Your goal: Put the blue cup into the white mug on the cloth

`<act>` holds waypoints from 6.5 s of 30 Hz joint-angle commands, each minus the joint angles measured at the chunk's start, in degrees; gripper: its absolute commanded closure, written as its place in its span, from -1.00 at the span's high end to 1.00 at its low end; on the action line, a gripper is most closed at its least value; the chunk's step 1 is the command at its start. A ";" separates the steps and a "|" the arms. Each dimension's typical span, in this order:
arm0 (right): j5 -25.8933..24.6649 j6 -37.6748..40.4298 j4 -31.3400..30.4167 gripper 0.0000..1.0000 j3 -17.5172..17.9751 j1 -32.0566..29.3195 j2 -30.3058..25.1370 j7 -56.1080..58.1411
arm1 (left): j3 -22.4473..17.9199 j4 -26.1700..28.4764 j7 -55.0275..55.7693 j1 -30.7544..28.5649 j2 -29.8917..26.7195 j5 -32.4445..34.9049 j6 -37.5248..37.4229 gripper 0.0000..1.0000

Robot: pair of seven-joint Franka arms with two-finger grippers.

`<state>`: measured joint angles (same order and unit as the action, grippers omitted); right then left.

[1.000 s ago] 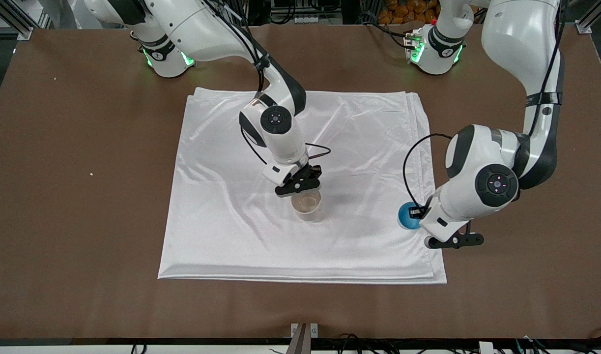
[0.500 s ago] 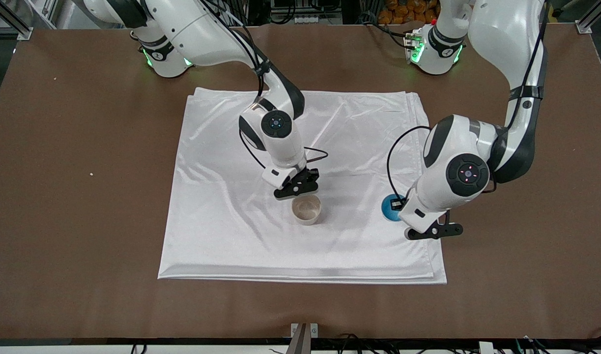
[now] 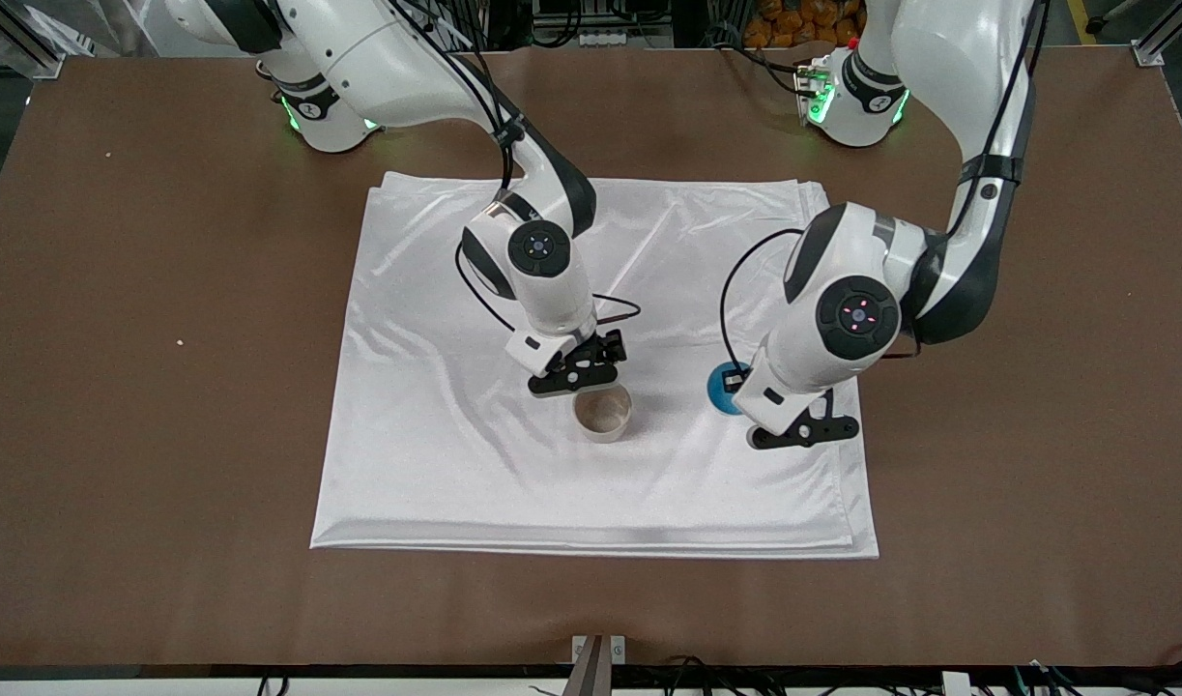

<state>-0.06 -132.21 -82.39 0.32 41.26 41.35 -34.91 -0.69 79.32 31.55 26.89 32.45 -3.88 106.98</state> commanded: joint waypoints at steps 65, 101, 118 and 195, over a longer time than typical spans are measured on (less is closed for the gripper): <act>-0.29 39.48 -0.23 1.00 0.12 -36.60 -34.32 21.55 | 0.60 -1.27 16.96 10.99 9.91 -5.35 22.92 -1.00; -0.20 33.69 -6.10 1.00 -1.46 -39.77 -36.16 33.23 | -13.46 -1.18 -4.12 4.14 6.92 -2.89 22.22 1.00; -0.20 31.22 -10.07 1.00 -2.70 -38.71 -38.81 33.59 | -12.32 -0.30 -29.16 -10.53 6.93 -3.24 20.99 1.00; 2.00 37.55 -7.26 1.00 -2.52 -38.71 -39.16 33.68 | 3.85 15.25 -32.87 -27.24 -38.69 4.06 -17.60 1.00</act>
<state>1.30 -95.26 -89.14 -1.90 2.59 3.13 -1.82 2.44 94.38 -0.86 0.70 -5.81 1.33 90.09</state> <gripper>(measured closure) 0.000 0.000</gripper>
